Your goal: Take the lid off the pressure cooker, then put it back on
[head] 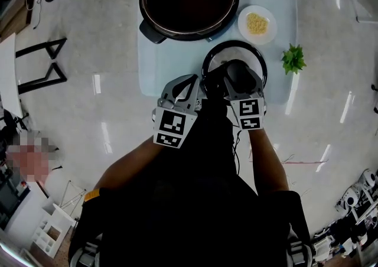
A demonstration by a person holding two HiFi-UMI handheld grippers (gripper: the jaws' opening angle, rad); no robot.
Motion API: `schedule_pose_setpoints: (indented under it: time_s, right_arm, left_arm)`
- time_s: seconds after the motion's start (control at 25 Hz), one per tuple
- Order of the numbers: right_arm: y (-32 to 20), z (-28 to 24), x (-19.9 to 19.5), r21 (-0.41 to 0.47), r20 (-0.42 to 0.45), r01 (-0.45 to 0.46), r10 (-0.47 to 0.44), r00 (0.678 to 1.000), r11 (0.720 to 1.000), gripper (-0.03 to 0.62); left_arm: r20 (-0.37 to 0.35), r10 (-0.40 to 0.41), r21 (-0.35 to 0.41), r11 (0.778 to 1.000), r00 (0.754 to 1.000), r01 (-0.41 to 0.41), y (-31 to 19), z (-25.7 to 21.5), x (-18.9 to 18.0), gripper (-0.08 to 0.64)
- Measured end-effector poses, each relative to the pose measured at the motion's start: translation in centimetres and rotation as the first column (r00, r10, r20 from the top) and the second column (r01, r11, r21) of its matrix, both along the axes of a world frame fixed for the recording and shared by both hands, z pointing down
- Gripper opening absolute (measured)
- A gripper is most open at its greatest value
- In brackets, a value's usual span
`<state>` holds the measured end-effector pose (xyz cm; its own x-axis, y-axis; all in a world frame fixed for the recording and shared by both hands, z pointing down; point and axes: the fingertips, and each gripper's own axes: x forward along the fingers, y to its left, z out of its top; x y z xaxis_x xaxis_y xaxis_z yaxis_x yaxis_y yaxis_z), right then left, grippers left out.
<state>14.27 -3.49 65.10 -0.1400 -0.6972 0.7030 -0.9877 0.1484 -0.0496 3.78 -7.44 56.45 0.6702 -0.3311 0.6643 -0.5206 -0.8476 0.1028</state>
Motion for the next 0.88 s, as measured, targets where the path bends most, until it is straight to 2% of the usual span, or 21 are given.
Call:
schedule_pose_setpoints:
  time_s: [0.2,0.44,0.64,0.88]
  right_arm:
    - [0.4,-1.4,0.0,-0.015,0.003,0.011,-0.011,1.000,1.000,0.288]
    - [2.3,-6.9,-0.7,0.022,-0.007,0.024,-0.024,1.000,0.999,0.288]
    - [2.1,-12.9,-0.9,0.073,-0.033,0.081,-0.079,0.996,0.994,0.288]
    - [1.7,-18.7,-1.8,0.132,-0.040,0.127,-0.123,0.992,0.983,0.288]
  left_arm:
    - [-0.028,-0.007,0.030,1.000,1.000,0.008,0.1,-1.8,-0.5,0.008]
    - [-0.088,-0.029,0.071,0.997,0.996,0.035,0.8,-5.6,-2.2,0.006]
    - [-0.167,-0.083,0.135,0.985,0.982,0.106,-0.5,-10.0,-3.6,0.008]
    - [-0.217,-0.147,0.159,0.970,0.965,0.183,-0.9,-13.1,-6.6,0.008]
